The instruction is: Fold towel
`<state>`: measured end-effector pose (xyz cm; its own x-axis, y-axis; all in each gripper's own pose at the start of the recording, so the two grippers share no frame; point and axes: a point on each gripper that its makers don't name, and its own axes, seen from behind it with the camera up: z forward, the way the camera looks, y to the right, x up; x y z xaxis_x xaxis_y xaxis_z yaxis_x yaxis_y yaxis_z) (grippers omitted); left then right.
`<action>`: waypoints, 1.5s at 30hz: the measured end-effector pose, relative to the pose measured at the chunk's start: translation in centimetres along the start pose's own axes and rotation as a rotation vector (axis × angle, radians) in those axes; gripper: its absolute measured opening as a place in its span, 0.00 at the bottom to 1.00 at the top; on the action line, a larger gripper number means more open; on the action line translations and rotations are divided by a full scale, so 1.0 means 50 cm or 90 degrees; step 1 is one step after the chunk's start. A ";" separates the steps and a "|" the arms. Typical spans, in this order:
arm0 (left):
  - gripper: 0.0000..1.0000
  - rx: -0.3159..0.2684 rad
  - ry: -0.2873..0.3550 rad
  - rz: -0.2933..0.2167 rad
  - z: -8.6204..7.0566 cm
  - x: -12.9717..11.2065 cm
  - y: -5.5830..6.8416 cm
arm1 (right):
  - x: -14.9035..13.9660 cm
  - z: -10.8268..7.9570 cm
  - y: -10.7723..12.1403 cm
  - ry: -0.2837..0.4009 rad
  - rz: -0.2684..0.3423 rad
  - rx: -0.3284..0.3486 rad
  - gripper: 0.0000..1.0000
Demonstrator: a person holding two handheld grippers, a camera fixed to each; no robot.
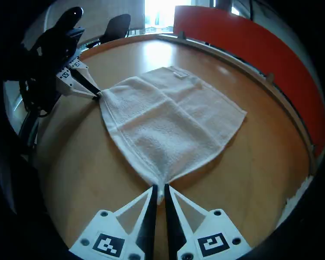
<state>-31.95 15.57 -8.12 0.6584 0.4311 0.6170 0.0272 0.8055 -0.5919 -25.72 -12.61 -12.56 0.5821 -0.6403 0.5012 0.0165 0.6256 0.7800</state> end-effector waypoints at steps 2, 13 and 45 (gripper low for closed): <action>0.14 0.001 0.000 -0.003 0.000 0.000 0.000 | 0.003 0.000 -0.002 0.003 -0.006 -0.002 0.11; 0.13 -0.003 -0.001 -0.026 -0.009 0.012 0.004 | 0.020 -0.017 0.007 0.018 0.013 -0.006 0.10; 0.13 0.010 0.038 -0.084 -0.165 0.137 0.006 | 0.156 -0.176 0.023 0.119 0.014 -0.013 0.10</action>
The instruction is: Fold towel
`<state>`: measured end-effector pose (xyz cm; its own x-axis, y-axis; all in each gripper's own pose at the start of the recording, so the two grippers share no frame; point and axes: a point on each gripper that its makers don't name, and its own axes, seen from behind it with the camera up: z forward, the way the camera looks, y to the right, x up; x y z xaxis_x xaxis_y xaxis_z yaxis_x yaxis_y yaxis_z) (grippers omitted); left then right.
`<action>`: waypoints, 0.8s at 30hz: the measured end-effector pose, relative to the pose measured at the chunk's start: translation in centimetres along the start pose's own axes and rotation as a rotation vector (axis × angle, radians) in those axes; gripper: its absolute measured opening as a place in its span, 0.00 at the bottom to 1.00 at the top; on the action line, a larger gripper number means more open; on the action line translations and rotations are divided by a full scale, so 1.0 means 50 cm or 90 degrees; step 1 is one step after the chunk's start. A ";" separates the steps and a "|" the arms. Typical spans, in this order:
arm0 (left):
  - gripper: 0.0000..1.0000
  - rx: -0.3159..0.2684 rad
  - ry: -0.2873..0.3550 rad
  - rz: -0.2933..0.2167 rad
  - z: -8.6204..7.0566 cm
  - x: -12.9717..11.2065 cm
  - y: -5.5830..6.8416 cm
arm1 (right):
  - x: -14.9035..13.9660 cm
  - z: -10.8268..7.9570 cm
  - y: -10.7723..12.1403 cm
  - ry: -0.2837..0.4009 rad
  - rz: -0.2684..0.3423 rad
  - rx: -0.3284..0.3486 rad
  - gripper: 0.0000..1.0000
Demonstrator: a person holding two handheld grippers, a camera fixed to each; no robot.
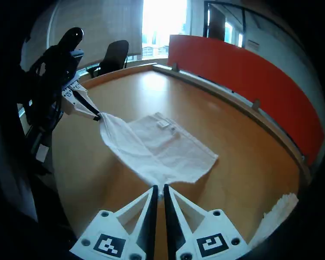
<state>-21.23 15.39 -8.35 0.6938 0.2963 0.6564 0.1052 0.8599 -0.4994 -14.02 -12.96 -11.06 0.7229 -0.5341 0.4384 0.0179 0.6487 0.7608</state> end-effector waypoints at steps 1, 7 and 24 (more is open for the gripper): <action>0.13 -0.001 0.000 -0.001 -0.004 0.002 0.001 | 0.002 -0.004 -0.001 0.001 0.001 0.001 0.10; 0.13 -0.007 -0.005 -0.003 -0.029 0.009 0.013 | 0.015 -0.029 -0.005 0.010 0.006 0.003 0.10; 0.13 -0.024 -0.011 -0.011 -0.053 0.009 0.046 | 0.022 -0.056 -0.006 0.012 0.003 0.004 0.10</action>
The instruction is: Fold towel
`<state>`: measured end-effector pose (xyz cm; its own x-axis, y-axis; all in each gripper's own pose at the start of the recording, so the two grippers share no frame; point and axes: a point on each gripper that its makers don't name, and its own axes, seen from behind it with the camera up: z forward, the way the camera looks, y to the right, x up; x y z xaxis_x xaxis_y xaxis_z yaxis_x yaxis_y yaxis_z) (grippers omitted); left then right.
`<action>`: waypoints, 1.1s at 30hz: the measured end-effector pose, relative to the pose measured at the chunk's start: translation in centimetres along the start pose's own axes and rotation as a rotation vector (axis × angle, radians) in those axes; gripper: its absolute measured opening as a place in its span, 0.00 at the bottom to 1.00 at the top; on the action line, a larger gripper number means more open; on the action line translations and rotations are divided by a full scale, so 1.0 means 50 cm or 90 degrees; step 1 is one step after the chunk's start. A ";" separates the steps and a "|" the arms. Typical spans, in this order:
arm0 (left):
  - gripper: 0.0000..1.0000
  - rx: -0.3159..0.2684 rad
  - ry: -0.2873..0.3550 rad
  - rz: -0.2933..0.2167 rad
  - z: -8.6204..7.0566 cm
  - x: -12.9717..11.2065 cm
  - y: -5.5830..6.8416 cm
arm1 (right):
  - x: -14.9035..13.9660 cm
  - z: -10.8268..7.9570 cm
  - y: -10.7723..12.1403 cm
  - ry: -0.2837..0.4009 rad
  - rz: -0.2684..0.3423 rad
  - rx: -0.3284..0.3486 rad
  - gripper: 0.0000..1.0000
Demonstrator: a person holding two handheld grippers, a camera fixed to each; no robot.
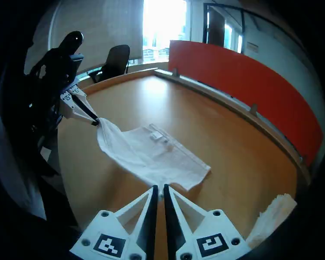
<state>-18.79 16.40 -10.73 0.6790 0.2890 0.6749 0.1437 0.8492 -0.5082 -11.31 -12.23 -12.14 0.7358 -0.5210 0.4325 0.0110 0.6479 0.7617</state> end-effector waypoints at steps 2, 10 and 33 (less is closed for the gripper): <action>0.13 0.000 -0.001 -0.002 0.002 0.000 0.000 | 0.000 0.001 0.000 0.000 -0.001 0.001 0.10; 0.13 0.002 -0.005 -0.009 0.016 0.004 -0.010 | 0.000 0.014 0.007 -0.001 -0.001 0.003 0.10; 0.13 0.038 -0.014 -0.031 0.103 0.070 -0.104 | 0.027 0.100 0.100 -0.001 -0.005 -0.015 0.10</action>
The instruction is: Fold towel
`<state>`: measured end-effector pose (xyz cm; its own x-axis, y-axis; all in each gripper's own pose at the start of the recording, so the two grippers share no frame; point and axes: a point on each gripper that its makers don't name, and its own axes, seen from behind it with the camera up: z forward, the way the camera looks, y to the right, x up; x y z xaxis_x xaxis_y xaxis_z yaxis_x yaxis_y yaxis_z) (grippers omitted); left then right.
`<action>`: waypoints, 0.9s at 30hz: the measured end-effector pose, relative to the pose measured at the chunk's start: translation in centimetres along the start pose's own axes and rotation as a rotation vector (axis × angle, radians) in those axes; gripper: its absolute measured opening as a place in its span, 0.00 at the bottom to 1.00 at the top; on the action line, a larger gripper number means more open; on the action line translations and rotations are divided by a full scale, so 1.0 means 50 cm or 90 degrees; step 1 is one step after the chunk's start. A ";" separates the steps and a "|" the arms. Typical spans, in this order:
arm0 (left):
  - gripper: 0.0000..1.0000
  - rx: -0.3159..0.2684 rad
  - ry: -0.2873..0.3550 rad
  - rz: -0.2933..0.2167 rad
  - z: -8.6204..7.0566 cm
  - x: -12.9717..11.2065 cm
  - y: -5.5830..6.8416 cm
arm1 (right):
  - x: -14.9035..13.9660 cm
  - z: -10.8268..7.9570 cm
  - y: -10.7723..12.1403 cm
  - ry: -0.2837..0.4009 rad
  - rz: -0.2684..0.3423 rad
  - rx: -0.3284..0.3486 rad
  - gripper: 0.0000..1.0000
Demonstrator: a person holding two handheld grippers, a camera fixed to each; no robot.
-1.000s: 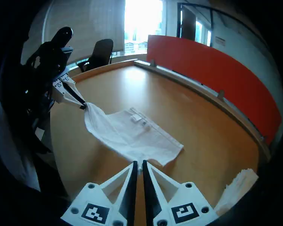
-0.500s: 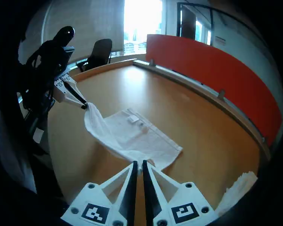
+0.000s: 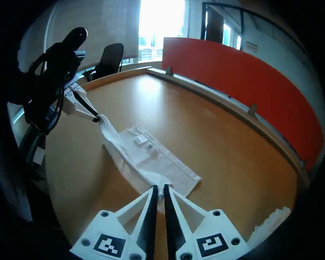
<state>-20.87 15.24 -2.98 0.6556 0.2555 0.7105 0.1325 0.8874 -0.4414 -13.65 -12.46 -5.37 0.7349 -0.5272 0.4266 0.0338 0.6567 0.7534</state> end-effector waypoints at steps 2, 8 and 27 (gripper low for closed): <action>0.13 0.002 0.000 -0.004 0.006 0.005 -0.005 | 0.001 0.007 0.003 -0.001 0.001 -0.001 0.10; 0.13 0.000 -0.005 -0.011 0.018 0.010 -0.011 | 0.000 0.019 0.009 -0.003 0.004 -0.003 0.10; 0.13 0.007 -0.031 -0.008 0.104 -0.004 -0.033 | -0.044 0.081 0.037 -0.039 0.035 -0.005 0.10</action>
<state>-25.09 15.75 0.46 0.6172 0.2617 0.7420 0.1332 0.8947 -0.4263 -17.92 -12.25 -2.87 0.6929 -0.5224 0.4970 0.0003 0.6894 0.7244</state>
